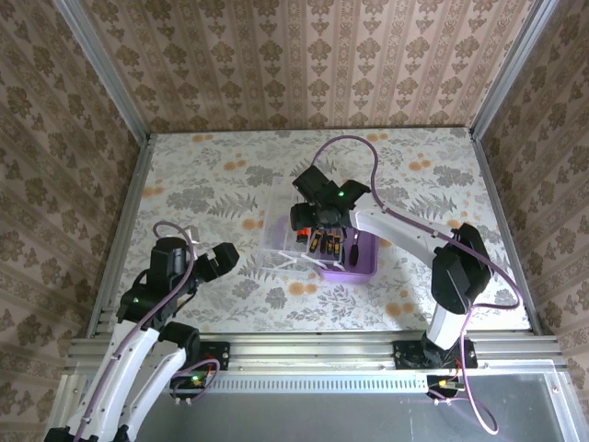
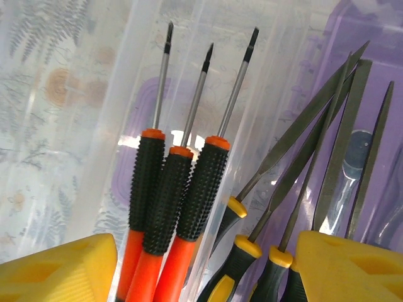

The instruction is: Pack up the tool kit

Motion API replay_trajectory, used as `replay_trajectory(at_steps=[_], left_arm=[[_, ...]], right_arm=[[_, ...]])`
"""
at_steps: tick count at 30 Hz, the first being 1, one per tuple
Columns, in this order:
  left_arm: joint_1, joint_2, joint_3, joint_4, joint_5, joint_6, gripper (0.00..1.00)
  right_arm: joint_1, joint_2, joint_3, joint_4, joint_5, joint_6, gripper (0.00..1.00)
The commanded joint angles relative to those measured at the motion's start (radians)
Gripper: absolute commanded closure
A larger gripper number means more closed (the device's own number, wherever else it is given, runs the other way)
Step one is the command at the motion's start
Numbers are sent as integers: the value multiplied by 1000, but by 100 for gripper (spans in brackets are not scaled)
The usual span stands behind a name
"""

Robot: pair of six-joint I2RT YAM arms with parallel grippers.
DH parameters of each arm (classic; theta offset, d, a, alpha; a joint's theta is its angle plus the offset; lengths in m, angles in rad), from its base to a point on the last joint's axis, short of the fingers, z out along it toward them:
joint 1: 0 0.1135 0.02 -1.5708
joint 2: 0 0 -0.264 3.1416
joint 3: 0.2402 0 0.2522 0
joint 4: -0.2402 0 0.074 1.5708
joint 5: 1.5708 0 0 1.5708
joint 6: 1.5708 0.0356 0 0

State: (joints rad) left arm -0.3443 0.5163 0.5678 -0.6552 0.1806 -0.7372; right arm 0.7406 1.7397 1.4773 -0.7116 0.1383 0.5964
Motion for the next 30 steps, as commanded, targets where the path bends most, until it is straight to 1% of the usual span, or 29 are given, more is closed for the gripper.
replay_trajectory(at_steps=[1,9,12,16,21,25,27,28,30], left_arm=[[8,6,-9,30,11,-8,0],[8,5,-12,22,7,-5,0],[8,5,-21,23,7,-6,0],[8,6,-44,40,12,-17,0],[9,15,-36,42,11,-8,0],[9,40,-29,62,8,0,0],[8,69,-32,94,15,13,3],[9,90,-30,107,19,25,8],[10,161,-6,104,-3,45,22]], right_arm=[[-12,-48,-13,9,-51,-26,24],[-24,-32,-35,2,-59,-26,26],[-23,-29,-72,29,-64,-5,28],[-22,-32,-113,64,-66,11,29],[-23,-21,-110,67,-80,10,30],[-23,-51,-81,47,-78,-2,30],[-24,-83,-63,30,-66,-12,30],[-26,-100,-55,21,-58,-18,30],[-35,-146,-46,8,-45,-32,30]])
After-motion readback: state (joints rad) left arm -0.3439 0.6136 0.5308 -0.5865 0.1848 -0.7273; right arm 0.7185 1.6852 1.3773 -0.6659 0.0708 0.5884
